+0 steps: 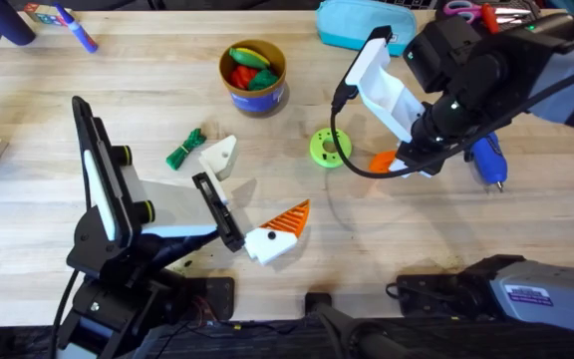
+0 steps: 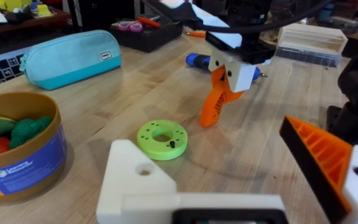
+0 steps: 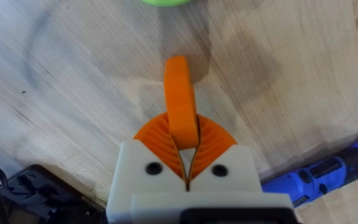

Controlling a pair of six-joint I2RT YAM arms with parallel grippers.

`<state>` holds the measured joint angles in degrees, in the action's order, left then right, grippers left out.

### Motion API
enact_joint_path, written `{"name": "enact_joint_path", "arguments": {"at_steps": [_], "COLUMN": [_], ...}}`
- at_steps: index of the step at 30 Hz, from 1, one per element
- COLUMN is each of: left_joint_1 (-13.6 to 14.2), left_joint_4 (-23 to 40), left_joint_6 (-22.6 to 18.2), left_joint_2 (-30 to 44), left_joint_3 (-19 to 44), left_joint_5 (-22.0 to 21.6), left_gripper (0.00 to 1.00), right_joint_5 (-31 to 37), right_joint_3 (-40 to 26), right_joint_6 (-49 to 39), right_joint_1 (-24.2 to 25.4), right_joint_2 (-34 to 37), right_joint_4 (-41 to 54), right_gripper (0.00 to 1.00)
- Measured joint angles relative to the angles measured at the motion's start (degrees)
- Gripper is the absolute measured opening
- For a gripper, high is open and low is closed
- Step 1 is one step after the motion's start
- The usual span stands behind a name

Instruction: Pick up the gripper from the table and insert it into the empty holder that is missing its gripper. Then pick up a screw, insert it into the mounting hole, and use the screwdriver to tighten it. Finally, clean up the table by picking up the vegetable and placing it into the bucket.

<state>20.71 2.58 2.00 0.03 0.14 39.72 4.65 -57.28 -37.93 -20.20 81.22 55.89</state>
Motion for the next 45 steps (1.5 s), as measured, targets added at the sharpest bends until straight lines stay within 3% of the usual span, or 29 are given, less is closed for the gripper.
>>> {"name": "enact_joint_path", "arguments": {"at_steps": [16, 42, 45], "left_joint_1": [-0.02, -0.02, -0.02], "left_joint_4": [0.58, 0.58, 0.58], "left_joint_6": [-0.02, -0.02, -0.01], "left_joint_2": [0.02, 0.02, 0.02], "left_joint_3": [0.15, 0.15, 0.15], "left_joint_5": [-0.31, -0.31, -0.31], "left_gripper": [0.988, 0.988, 0.988], "right_joint_5": [-4.27, -3.29, -1.60], "right_joint_3": [0.02, 0.00, 0.00], "right_joint_6": [0.88, 1.92, 1.98], "right_joint_1": [0.01, -0.02, -0.23], "right_joint_2": [0.06, 0.08, 0.08], "right_joint_4": [1.38, -0.61, -0.61], "right_gripper": [0.011, 0.009, 0.118]}}
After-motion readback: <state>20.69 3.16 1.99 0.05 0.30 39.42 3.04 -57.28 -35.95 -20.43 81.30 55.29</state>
